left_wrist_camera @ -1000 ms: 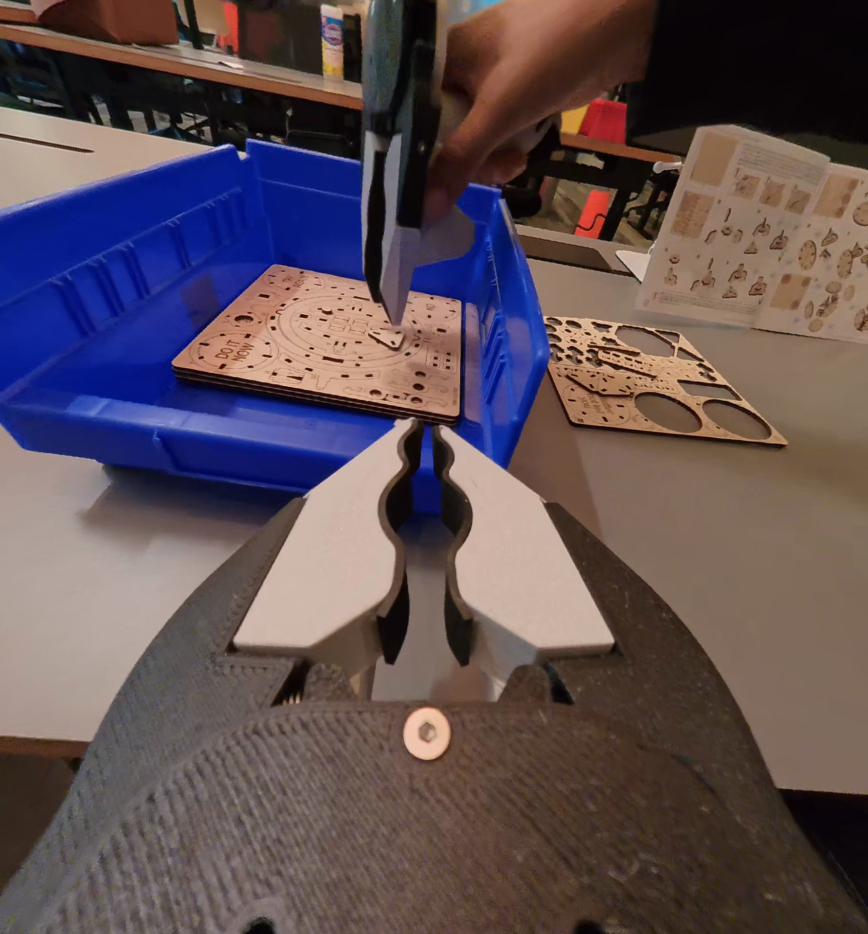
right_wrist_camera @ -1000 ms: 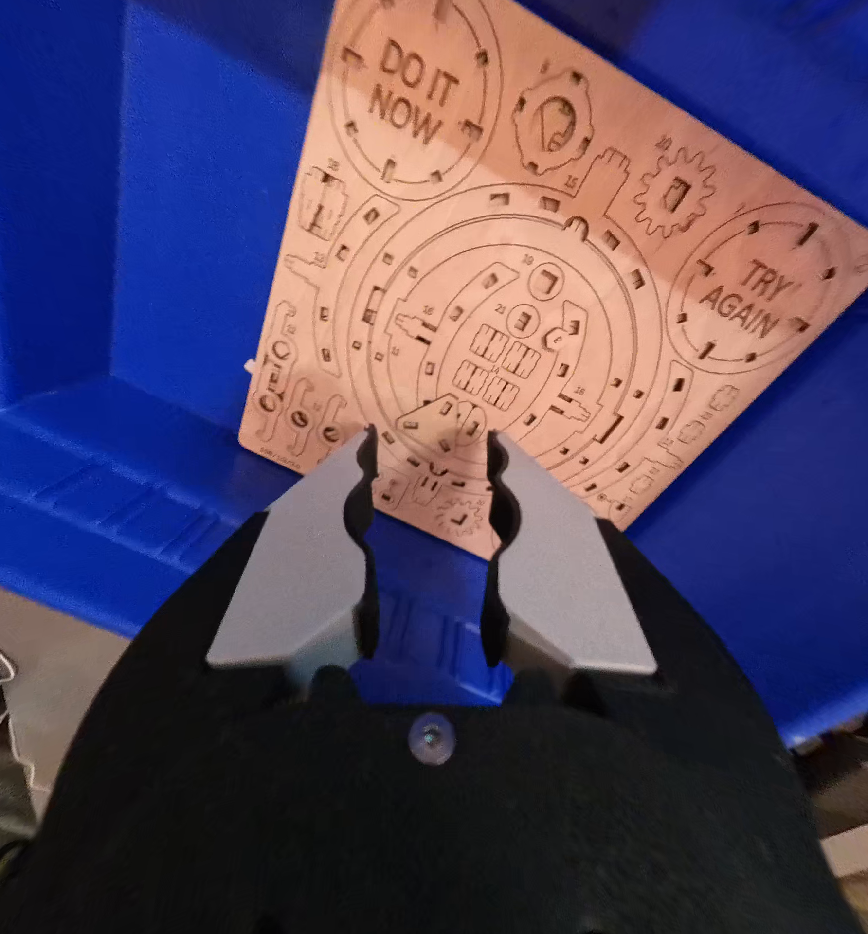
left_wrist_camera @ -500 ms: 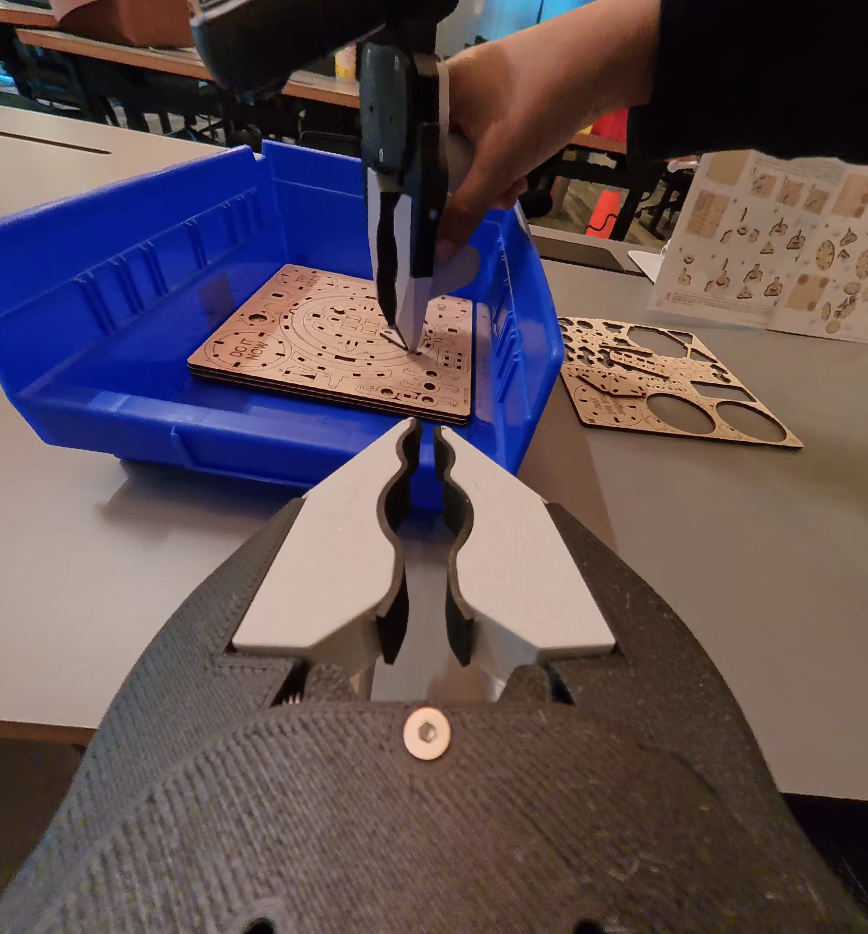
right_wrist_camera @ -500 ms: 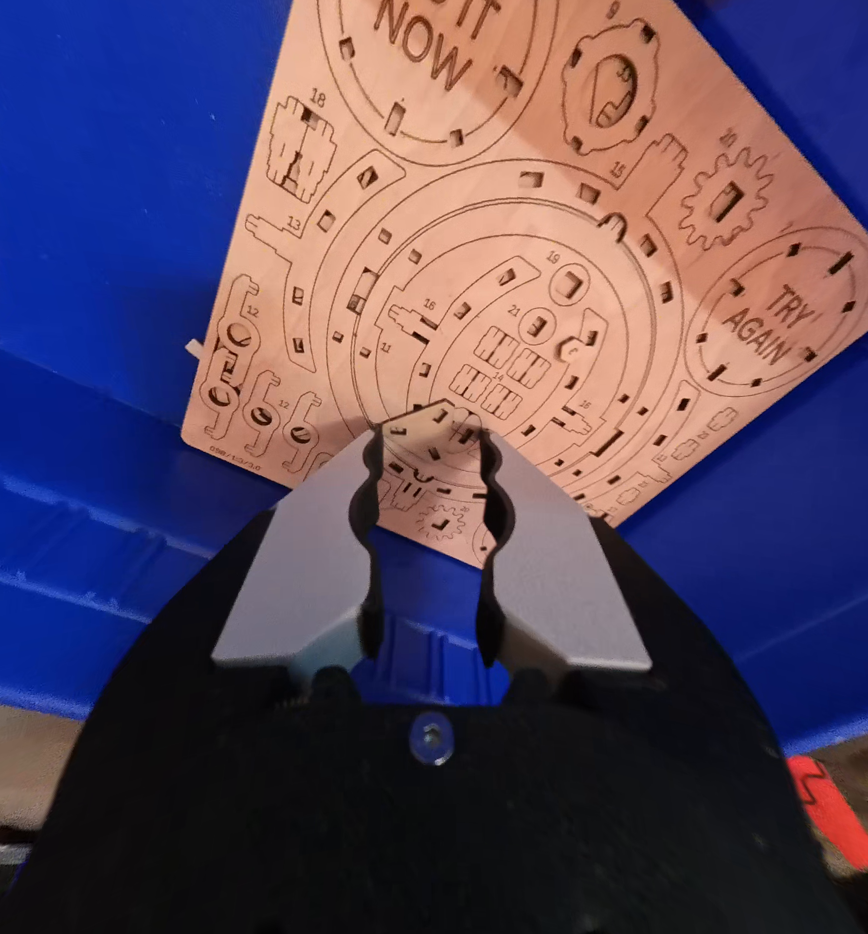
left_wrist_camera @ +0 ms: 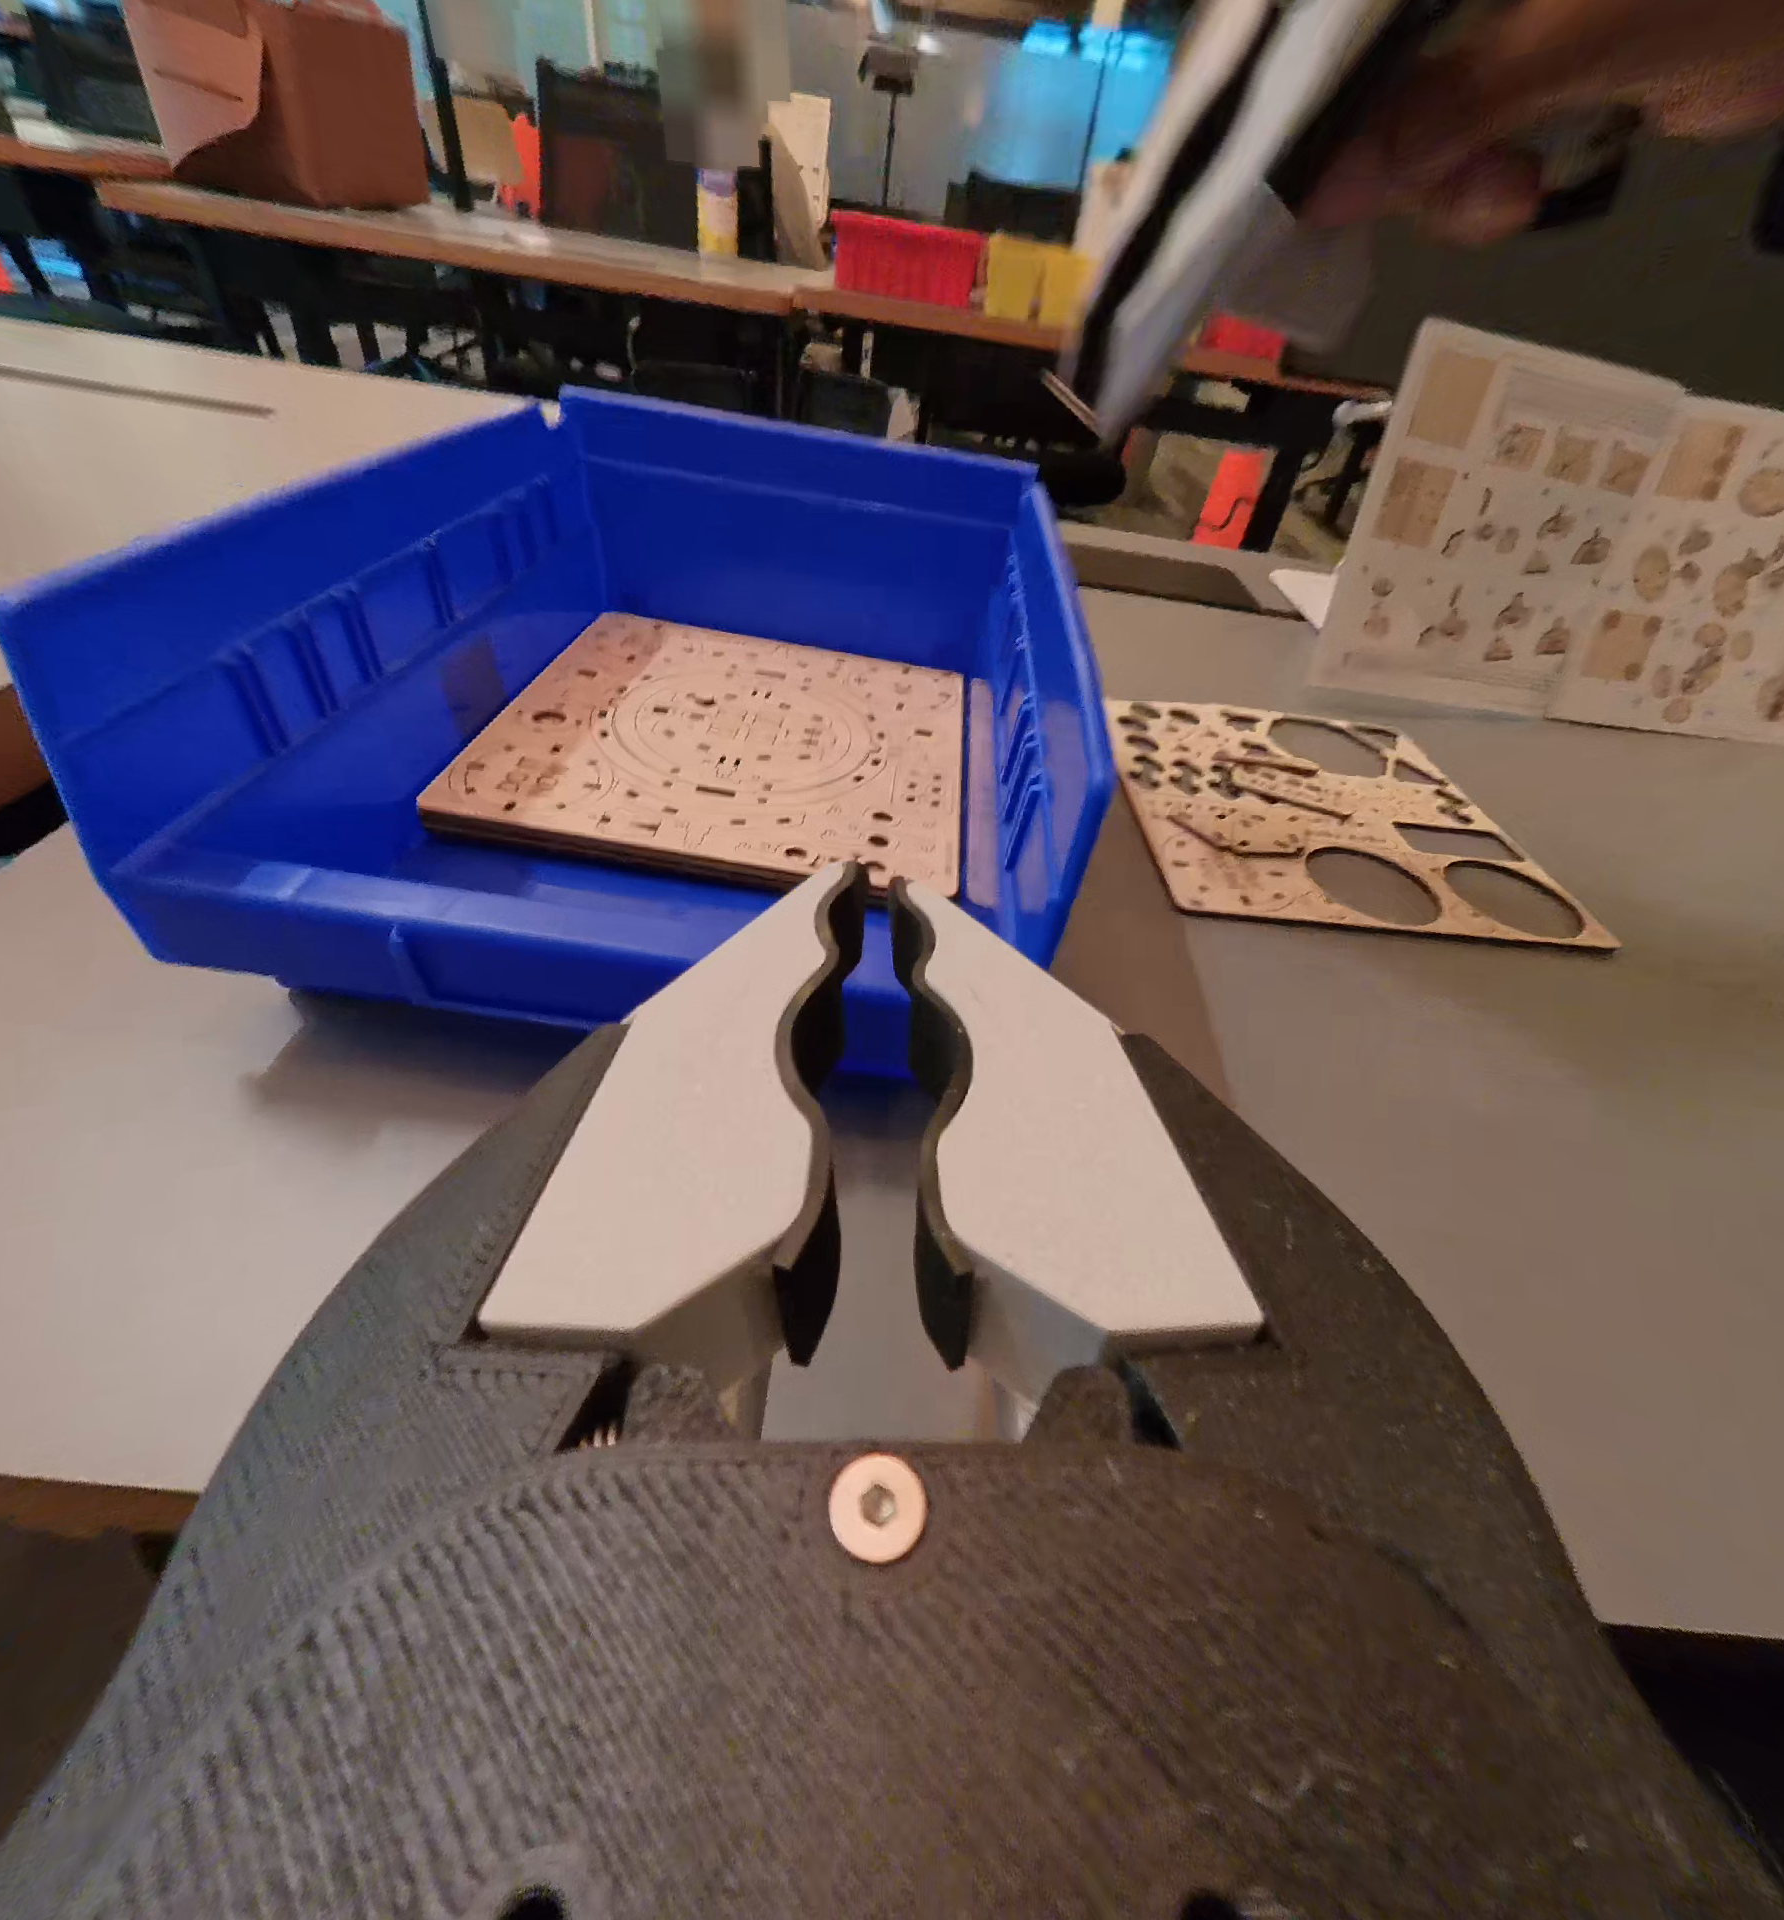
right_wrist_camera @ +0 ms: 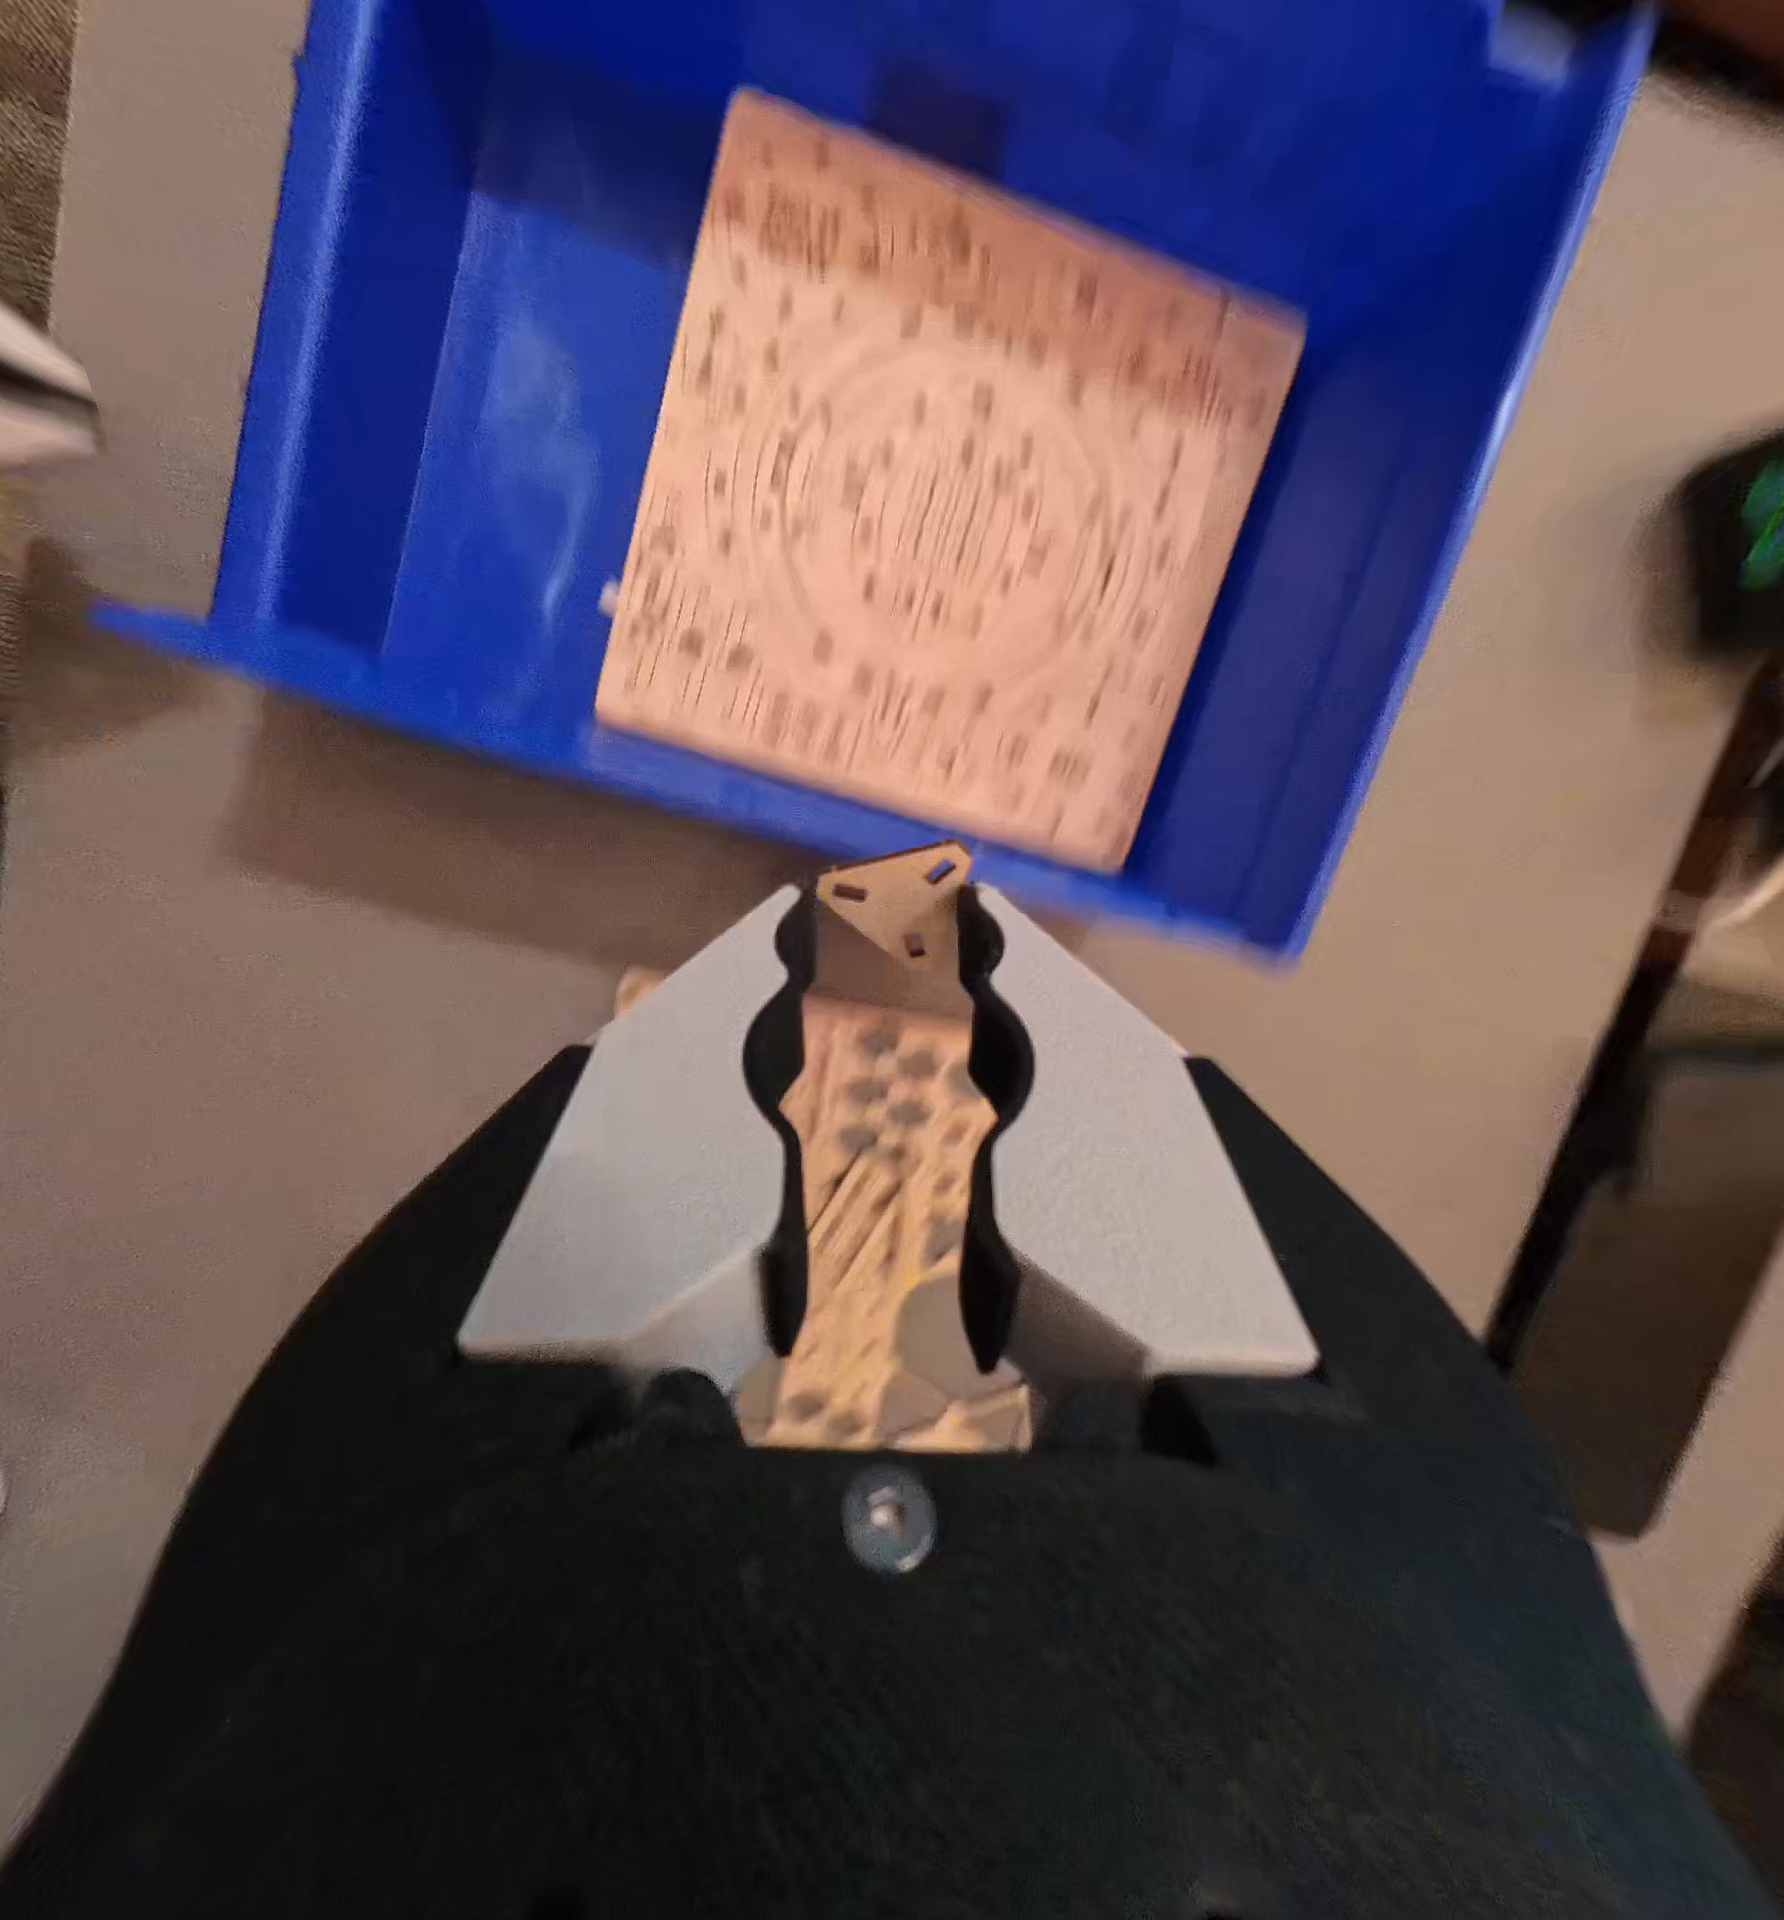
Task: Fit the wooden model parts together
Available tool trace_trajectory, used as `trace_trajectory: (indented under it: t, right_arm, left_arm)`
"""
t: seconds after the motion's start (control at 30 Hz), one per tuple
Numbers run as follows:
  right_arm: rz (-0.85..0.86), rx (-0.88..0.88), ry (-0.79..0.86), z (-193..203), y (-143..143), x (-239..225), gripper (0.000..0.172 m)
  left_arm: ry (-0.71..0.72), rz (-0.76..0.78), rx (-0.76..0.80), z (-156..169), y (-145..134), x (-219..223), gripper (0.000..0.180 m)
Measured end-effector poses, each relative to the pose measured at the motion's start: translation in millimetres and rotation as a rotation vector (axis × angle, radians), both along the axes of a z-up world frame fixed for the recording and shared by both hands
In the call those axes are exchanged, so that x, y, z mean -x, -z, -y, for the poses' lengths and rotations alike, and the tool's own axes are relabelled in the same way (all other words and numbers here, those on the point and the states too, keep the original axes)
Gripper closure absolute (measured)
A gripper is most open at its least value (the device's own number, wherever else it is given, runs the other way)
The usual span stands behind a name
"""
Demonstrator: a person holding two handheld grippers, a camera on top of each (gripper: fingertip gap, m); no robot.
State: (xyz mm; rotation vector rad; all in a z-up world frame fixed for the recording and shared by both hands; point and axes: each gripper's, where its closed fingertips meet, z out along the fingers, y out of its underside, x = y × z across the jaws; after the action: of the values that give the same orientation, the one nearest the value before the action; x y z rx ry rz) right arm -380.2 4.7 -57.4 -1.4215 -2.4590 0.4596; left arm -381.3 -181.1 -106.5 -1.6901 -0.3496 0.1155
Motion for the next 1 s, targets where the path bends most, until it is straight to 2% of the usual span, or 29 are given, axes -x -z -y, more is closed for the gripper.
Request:
trace_trajectory:
  t: [0.07,0.2,0.3,0.4,0.47,0.6,0.7,0.8,1.0]
  right_arm:
    - [0.087,0.069,0.105,-18,16,-54,0.146]
    - [0.199,0.108,0.271,-49,76,-145,0.146]
    - [0.198,0.158,0.329,-51,110,-172,0.146]
    - [0.164,0.127,0.355,-61,127,-176,0.143]
    - [0.109,0.139,0.358,-60,122,-174,0.126]
    - [-0.106,0.204,0.384,-47,81,-185,0.125]
    - [-0.274,0.141,0.384,-35,62,-221,0.125]
    - [-0.437,0.072,0.414,-26,58,-267,0.126]
    - [-0.667,0.074,0.492,-34,57,-331,0.128]
  left_arm:
    - [0.024,-0.037,-0.075,4,-17,-9,0.180]
    - [0.035,-0.115,-0.244,19,-59,-28,0.180]
    - [0.071,-0.184,-0.297,14,-84,-55,0.180]
    - [0.183,-0.174,-0.260,-11,-92,-94,0.179]
    - [0.278,-0.109,-0.190,-35,-86,-122,0.168]
    - [0.444,-0.004,0.007,-77,-55,-167,0.156]
    - [0.458,-0.029,0.112,-103,-34,-177,0.155]
    - [0.428,-0.088,0.195,-126,-19,-177,0.155]
    - [0.452,-0.150,0.234,-180,-22,-190,0.153]
